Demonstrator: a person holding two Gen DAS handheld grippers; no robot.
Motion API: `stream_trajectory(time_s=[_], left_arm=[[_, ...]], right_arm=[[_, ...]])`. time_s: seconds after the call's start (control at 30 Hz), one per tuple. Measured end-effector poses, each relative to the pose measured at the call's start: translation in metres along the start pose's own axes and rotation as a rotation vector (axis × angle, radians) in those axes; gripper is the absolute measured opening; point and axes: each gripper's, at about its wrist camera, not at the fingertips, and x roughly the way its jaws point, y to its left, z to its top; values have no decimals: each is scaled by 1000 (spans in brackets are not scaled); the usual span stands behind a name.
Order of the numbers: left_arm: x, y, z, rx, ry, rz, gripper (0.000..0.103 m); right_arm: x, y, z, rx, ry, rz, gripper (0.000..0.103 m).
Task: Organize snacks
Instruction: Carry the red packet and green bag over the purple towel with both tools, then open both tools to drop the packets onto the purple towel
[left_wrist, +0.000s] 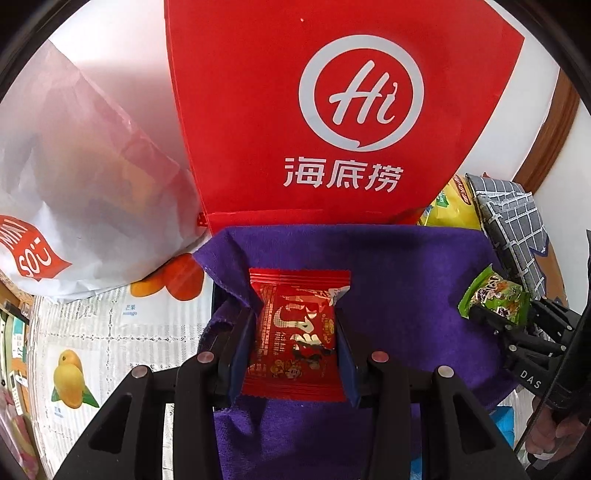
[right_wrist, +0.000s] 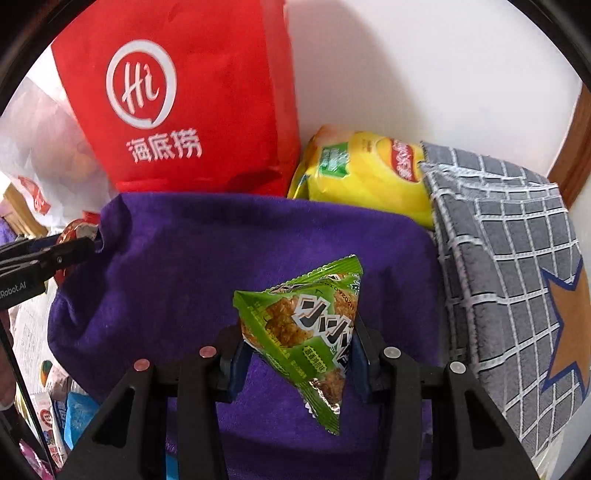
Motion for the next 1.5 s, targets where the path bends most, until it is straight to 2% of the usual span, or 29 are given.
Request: stream_trajectory(time_s=[0.53,0.6,0.67,0.7,0.97,1.33,1.4,1.47,1.5], left_arm=[[12,-3,-3,10,37,-5,40],[14,-5,-4,17,46,-2,40],[17,-6,-5,23,56,3,40],[19,-7,-6,26,62,4,40],[27,-11,-9,40,99,6,40],[34,-13,-10,46,127,-2,41],[36,-17,-8,50,133,-12,45],[34,-19,-7,46,137,-15,59],[31,-20,-7,46,125,-10,61]], right_arm=[[17,8,-5,-17,58,-20,47],[16,10,-5,-19,50,-18,51],[13,13,-3,-28,32,-23,62],[11,13,-3,-32,22,-25,64],[-9,10,1,-32,-27,-17,70],[-27,10,5,-27,-60,-27,70],[-30,9,5,-24,-67,-23,71],[-33,9,6,-20,-71,-28,71],[-35,9,6,-17,-72,-32,71]])
